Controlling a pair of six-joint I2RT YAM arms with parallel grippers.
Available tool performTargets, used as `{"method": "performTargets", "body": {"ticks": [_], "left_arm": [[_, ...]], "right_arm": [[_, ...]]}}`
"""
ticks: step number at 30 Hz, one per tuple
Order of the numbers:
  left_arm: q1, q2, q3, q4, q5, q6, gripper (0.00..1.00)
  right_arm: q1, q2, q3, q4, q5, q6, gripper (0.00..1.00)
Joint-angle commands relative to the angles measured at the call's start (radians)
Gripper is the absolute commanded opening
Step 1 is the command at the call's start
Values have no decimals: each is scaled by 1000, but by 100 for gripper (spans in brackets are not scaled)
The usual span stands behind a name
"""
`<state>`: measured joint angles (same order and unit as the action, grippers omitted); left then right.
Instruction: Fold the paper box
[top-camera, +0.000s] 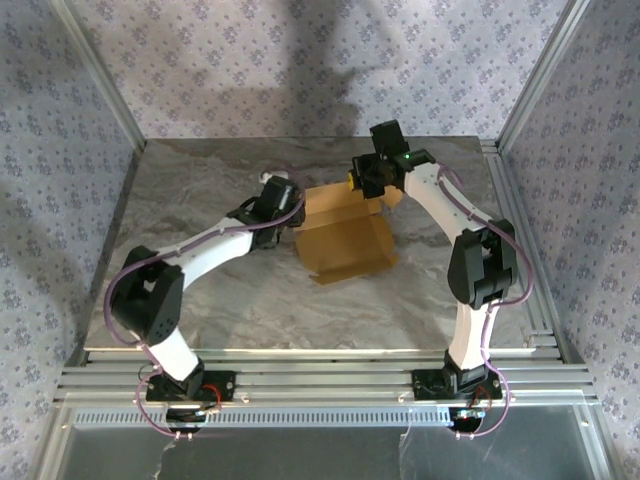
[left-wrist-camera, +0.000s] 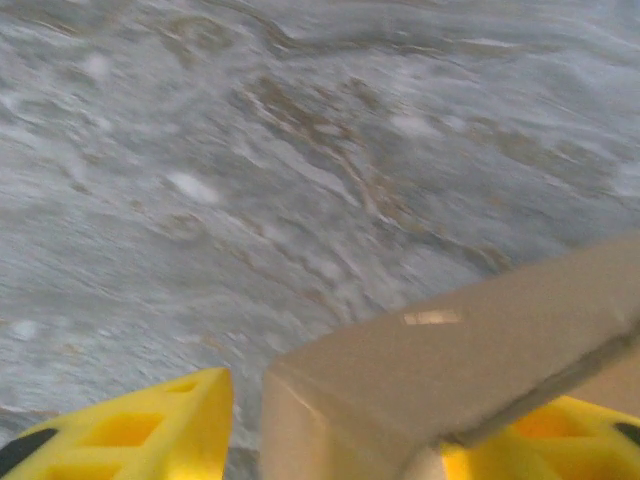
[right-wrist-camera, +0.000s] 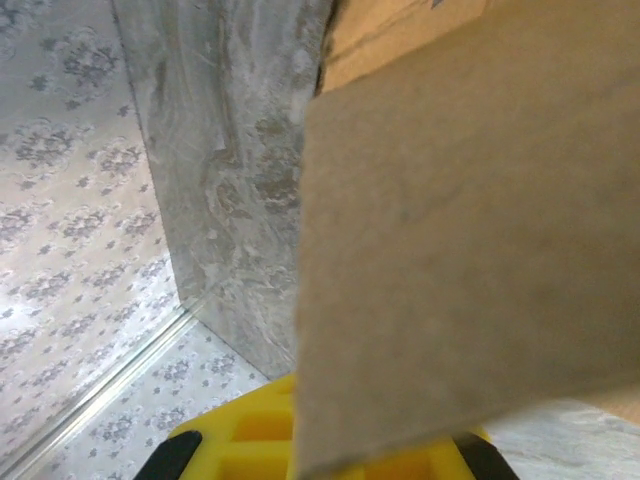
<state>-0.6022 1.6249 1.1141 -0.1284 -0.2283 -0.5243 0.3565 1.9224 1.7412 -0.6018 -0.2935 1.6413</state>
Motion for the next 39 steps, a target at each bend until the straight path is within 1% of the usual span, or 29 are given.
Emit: {"method": "performTargets", "body": {"ticks": [1, 2, 3, 4, 6, 8, 10, 12, 15, 17, 20, 22, 26, 29, 34, 39], "left_arm": [[99, -161, -94, 142, 390, 22, 58], [134, -194, -120, 159, 500, 25, 58], [160, -216, -129, 144, 565, 41, 58], [182, -234, -128, 100, 594, 70, 56], [207, -245, -130, 27, 602, 150, 54], [216, -198, -105, -54, 554, 223, 46], [216, -120, -74, -80, 590, 293, 37], [203, -62, -76, -39, 604, 350, 34], [158, -15, -105, 81, 605, 467, 35], [125, 8, -108, 128, 592, 539, 42], [97, 46, -101, 161, 593, 603, 46], [93, 67, -103, 191, 619, 607, 47], [81, 98, -98, 210, 646, 591, 48], [77, 101, -105, 227, 629, 570, 48], [77, 110, -104, 240, 602, 539, 48], [76, 128, -93, 268, 584, 501, 47]], "right_arm": [[-43, 57, 66, -67, -93, -188, 0], [-53, 72, 77, -79, -120, -239, 0], [-60, 82, 84, -82, -140, -281, 0], [-69, 92, 89, -86, -159, -327, 0], [-83, 102, 88, -78, -187, -395, 0], [-97, 113, 83, -37, -240, -453, 0], [-109, 129, 100, -38, -284, -517, 0], [-122, 152, 136, -89, -317, -581, 0], [-146, 191, 181, -155, -350, -641, 0], [-159, 213, 199, -173, -376, -655, 0], [-165, 241, 236, -205, -387, -668, 0], [-165, 251, 249, -207, -390, -670, 0], [-154, 248, 226, -132, -383, -668, 0], [-144, 239, 174, -21, -391, -640, 0], [-131, 239, 124, 103, -378, -584, 0], [-119, 271, 152, 138, -366, -552, 0]]}}
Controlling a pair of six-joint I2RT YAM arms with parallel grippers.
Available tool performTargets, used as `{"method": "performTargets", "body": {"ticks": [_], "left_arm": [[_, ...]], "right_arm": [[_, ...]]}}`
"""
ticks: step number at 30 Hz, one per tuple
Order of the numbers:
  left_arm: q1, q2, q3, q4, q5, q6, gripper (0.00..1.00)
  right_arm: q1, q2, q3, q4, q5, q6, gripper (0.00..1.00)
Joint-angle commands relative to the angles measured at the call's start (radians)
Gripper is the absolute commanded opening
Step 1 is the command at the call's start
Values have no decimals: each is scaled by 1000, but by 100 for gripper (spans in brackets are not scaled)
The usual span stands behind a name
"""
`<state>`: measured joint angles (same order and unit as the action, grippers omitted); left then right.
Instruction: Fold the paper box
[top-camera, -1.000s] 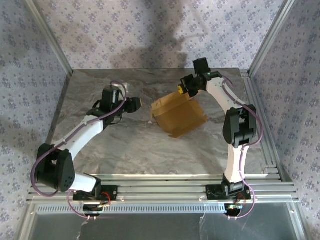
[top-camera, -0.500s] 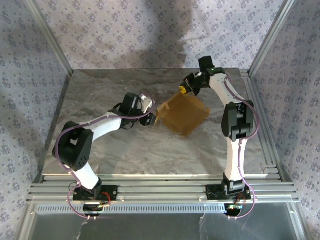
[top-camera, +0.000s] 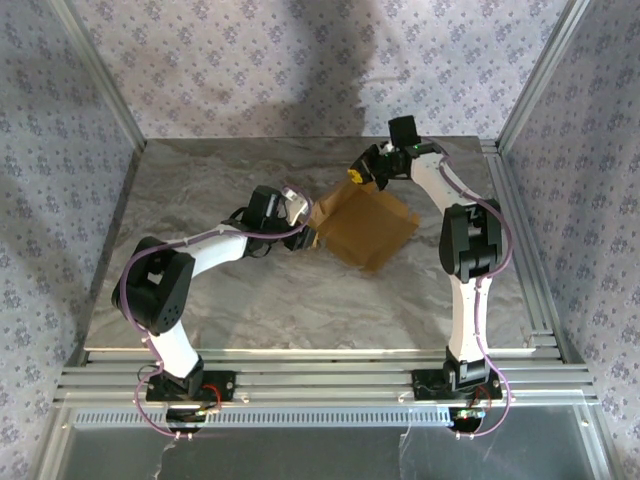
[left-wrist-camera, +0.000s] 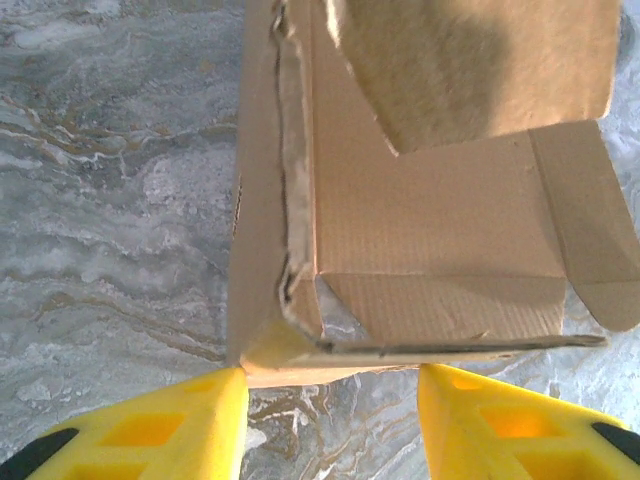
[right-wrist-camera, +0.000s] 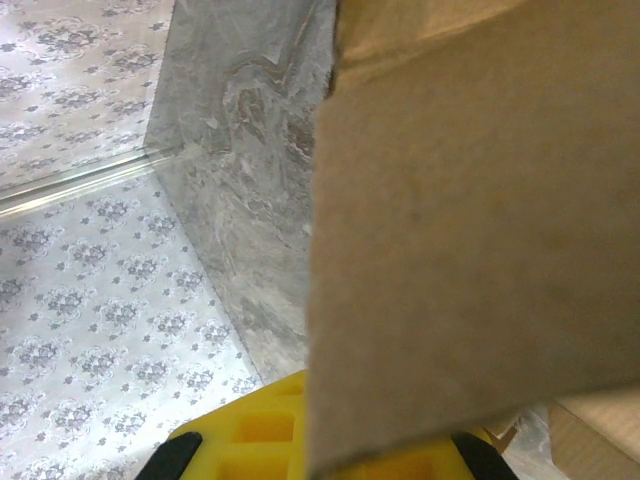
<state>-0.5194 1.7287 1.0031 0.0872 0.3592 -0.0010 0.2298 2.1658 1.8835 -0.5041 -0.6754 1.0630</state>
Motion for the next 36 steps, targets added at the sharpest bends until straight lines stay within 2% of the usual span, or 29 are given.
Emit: {"method": "performTargets", "body": {"ticks": [1, 8, 12, 19, 32, 36], "left_arm": [[-6, 27, 23, 55, -6, -26, 47], [-9, 37, 31, 80, -8, -66, 46], [-19, 43, 35, 83, -36, -79, 45], [-30, 39, 33, 102, -124, -103, 44], [-30, 72, 92, 83, -139, -70, 41], [-30, 40, 86, 81, -109, -60, 45]], "right_arm": [[9, 33, 13, 47, 20, 32, 0], [12, 44, -18, 147, 39, 0, 0], [14, 6, -141, 354, 21, -1, 0], [-8, -20, -333, 691, -50, 89, 1], [-24, -24, -405, 740, -119, 36, 0], [-26, -26, -415, 752, -121, 40, 0]]}}
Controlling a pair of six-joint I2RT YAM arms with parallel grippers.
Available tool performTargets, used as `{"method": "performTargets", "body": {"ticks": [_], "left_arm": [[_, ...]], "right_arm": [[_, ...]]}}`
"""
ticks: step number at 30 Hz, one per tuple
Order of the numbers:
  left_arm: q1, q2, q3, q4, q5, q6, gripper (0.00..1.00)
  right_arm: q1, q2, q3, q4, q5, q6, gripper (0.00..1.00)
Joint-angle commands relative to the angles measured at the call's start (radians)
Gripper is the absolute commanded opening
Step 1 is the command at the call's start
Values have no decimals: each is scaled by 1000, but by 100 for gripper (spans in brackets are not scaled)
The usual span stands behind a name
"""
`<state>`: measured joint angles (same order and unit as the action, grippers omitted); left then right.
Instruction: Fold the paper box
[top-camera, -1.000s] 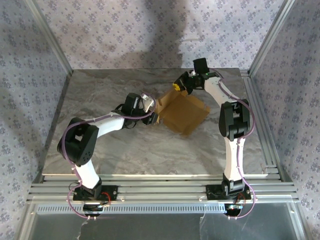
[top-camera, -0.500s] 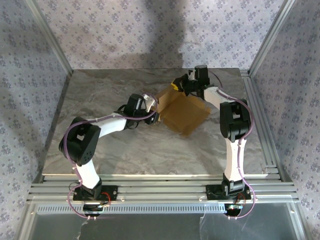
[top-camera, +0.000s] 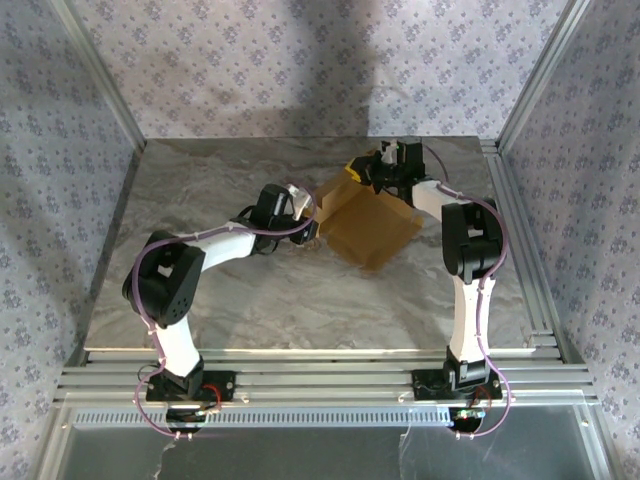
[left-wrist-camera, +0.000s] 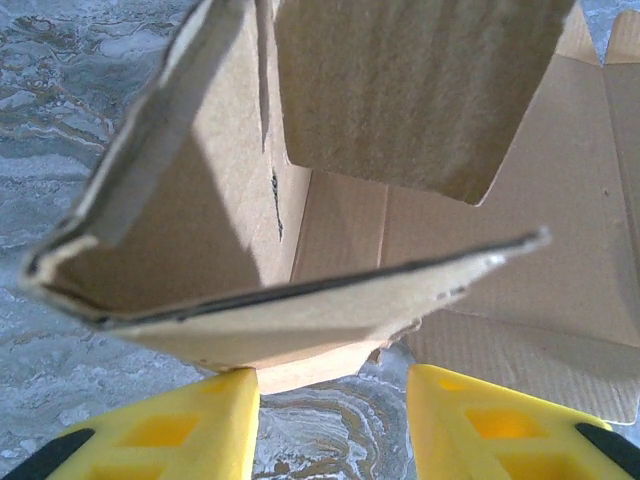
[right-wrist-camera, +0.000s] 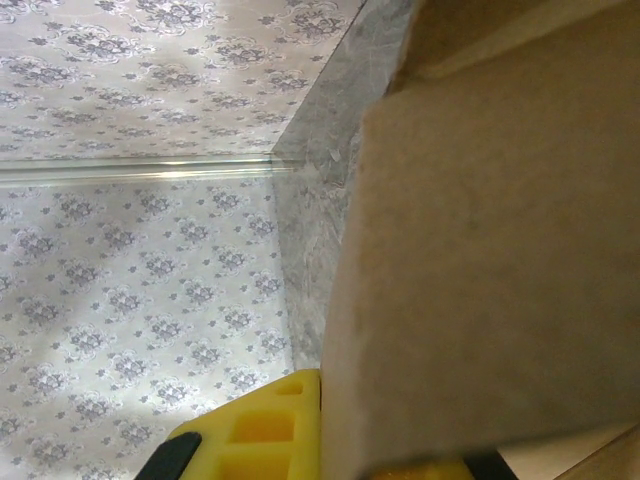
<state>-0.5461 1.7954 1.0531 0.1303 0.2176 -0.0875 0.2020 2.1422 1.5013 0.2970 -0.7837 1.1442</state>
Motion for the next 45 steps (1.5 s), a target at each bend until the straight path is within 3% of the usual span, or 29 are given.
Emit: {"method": "performTargets", "body": {"ticks": [1, 11, 14, 20, 27, 45], "left_arm": [[-2, -44, 31, 36, 45, 33, 47], [98, -226, -70, -94, 267, 129, 47], [119, -268, -85, -162, 274, 195, 45], [164, -155, -30, -163, 301, 259, 43], [126, 18, 121, -161, 338, 273, 42], [22, 85, 187, -84, 261, 137, 37]], "right_arm": [[1, -2, -32, -52, -11, -43, 0], [-14, 11, 0, -102, -35, -64, 0], [-13, 21, 22, -125, -47, -74, 0], [-8, 35, 37, -142, -45, -78, 0], [-7, 53, 60, -163, -44, -84, 0], [-20, 54, 31, -88, -70, -55, 0]]}}
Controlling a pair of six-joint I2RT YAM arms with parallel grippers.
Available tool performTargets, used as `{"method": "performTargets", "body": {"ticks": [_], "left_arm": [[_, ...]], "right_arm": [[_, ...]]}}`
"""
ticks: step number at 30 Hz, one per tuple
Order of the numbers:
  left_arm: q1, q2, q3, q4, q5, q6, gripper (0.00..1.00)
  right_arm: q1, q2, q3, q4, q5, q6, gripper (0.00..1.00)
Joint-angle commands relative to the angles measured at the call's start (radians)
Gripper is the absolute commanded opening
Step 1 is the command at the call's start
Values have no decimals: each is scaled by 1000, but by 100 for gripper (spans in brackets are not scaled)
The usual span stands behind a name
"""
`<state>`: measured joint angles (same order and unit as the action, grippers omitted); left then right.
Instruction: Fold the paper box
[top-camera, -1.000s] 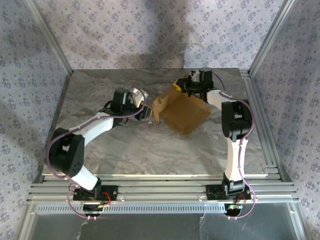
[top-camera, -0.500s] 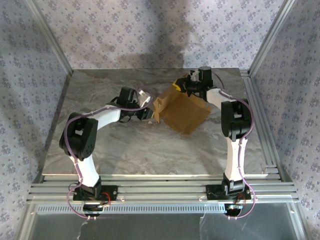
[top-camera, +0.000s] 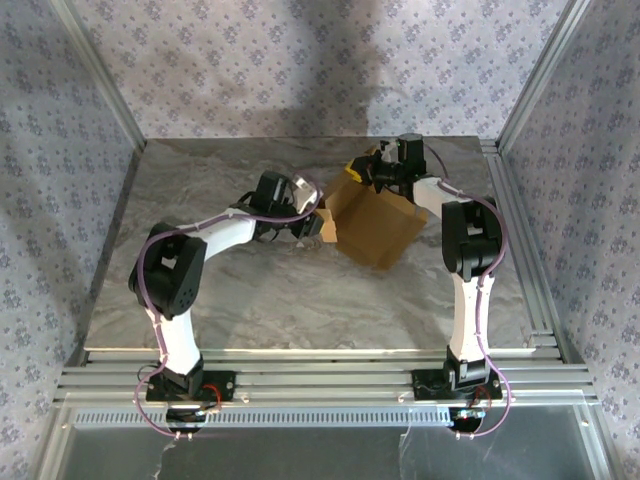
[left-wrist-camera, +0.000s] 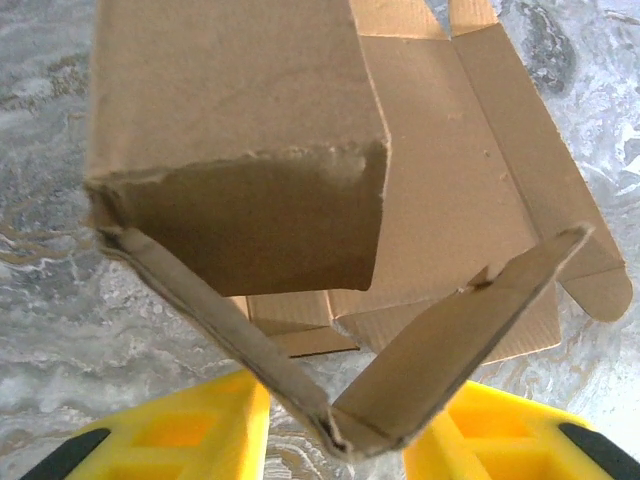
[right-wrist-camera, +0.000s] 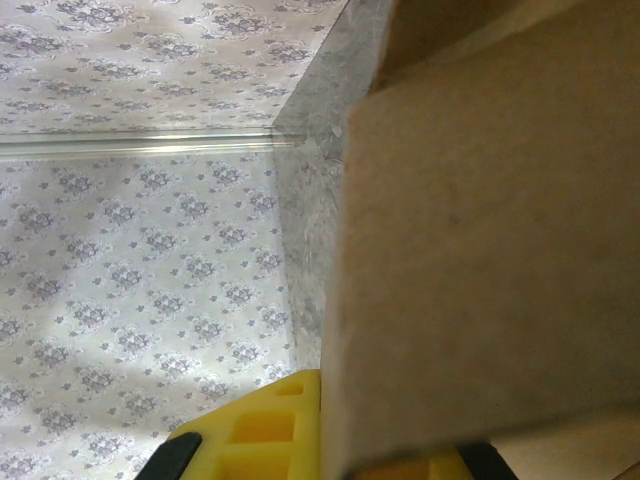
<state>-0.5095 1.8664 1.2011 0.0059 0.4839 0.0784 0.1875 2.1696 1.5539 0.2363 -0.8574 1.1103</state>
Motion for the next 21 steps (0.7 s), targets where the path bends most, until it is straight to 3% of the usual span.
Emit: {"method": "performTargets", "body": {"ticks": [1, 13, 21], "left_arm": [[-18, 16, 43, 42, -16, -35, 37], [-87, 56, 78, 30, -250, -131, 39], [-150, 87, 113, 15, -509, -200, 46]], "right_arm": [[-5, 23, -25, -27, 7, -21, 0], [2, 4, -50, -1, 15, -7, 0], [9, -5, -66, 13, 24, 2, 0]]}}
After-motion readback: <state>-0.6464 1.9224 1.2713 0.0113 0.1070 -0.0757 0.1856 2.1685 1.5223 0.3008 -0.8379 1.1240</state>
